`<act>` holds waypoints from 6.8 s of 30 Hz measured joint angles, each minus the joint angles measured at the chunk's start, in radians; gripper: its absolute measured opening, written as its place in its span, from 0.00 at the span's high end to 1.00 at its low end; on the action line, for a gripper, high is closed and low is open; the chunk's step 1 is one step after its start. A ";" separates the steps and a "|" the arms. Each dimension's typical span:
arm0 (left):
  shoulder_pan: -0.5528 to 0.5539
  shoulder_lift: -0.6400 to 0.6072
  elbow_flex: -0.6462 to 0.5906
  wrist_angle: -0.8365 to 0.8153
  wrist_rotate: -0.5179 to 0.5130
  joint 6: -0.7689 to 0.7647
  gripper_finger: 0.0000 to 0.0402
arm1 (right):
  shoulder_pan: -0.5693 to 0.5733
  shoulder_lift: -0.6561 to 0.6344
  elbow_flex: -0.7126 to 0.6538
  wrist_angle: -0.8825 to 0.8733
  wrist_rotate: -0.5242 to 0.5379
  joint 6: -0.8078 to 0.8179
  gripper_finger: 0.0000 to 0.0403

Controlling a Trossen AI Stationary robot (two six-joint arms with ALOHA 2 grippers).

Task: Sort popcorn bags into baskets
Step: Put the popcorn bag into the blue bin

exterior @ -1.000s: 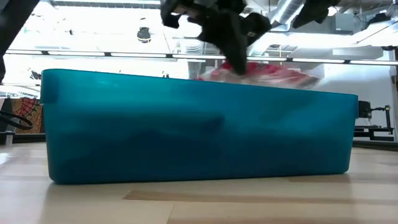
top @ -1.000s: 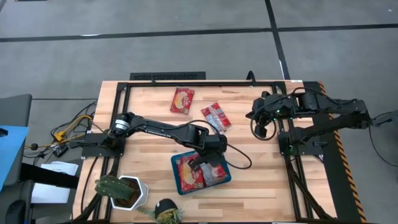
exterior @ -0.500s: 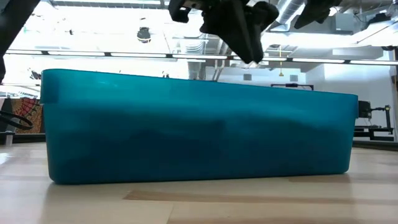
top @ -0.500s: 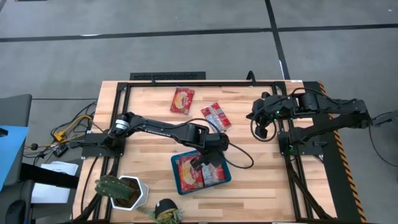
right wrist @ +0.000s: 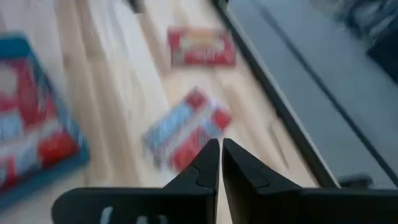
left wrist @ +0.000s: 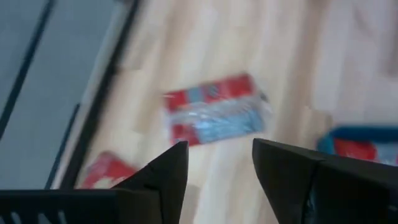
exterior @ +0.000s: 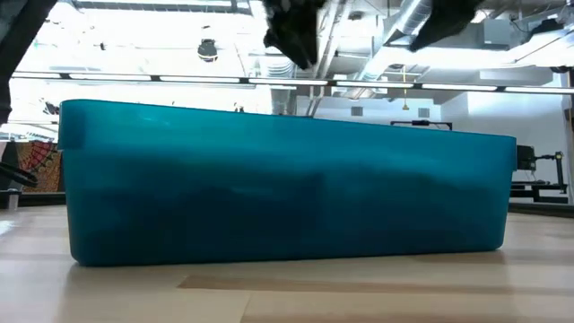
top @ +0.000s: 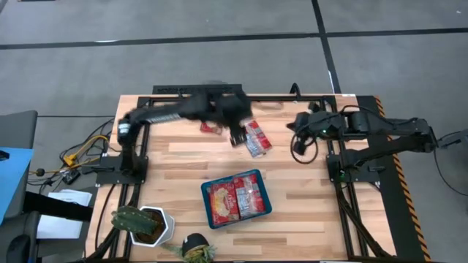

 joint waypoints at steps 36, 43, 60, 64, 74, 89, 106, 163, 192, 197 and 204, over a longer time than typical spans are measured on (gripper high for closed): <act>0.261 -0.376 -0.279 -0.092 -0.094 -0.137 0.98 | -0.294 1.378 0.913 0.327 -0.375 -0.210 0.98; 0.261 -0.376 -0.279 -0.120 -0.097 -0.113 0.98 | -0.289 1.496 1.081 0.125 -0.376 -0.169 0.98; 0.261 -0.376 -0.279 -0.131 -0.097 -0.095 0.98 | -0.265 1.524 1.090 0.072 -0.312 -0.121 0.98; 0.261 -0.376 -0.279 -0.131 -0.096 -0.104 0.98 | -0.248 1.548 1.091 0.088 -0.216 -0.138 0.97; 0.261 -0.376 -0.279 -0.134 -0.094 -0.105 0.98 | -0.220 1.553 1.090 0.009 -0.219 -0.232 0.97; 0.262 -0.376 -0.279 -0.141 -0.063 -0.116 0.98 | -0.063 1.492 1.084 -0.135 -0.566 -0.298 0.95; 0.198 -0.385 -0.273 -0.366 0.033 -0.118 0.47 | -0.146 1.024 1.086 -0.731 -0.533 -0.412 0.97; 0.015 -0.157 -1.144 0.622 0.347 0.596 0.50 | -0.150 0.370 1.087 -0.765 -0.422 -0.025 0.96; 0.016 -0.272 -0.838 0.359 0.145 0.527 1.00 | -0.125 0.319 1.088 -0.765 -0.375 -0.035 0.95; 0.033 -0.272 -0.826 0.356 0.129 0.436 1.00 | -0.104 0.307 1.088 -0.765 -0.373 -0.035 0.96; 0.105 -0.272 -0.826 0.343 0.206 0.502 0.86 | -0.075 0.302 1.088 -0.765 -0.374 -0.035 0.89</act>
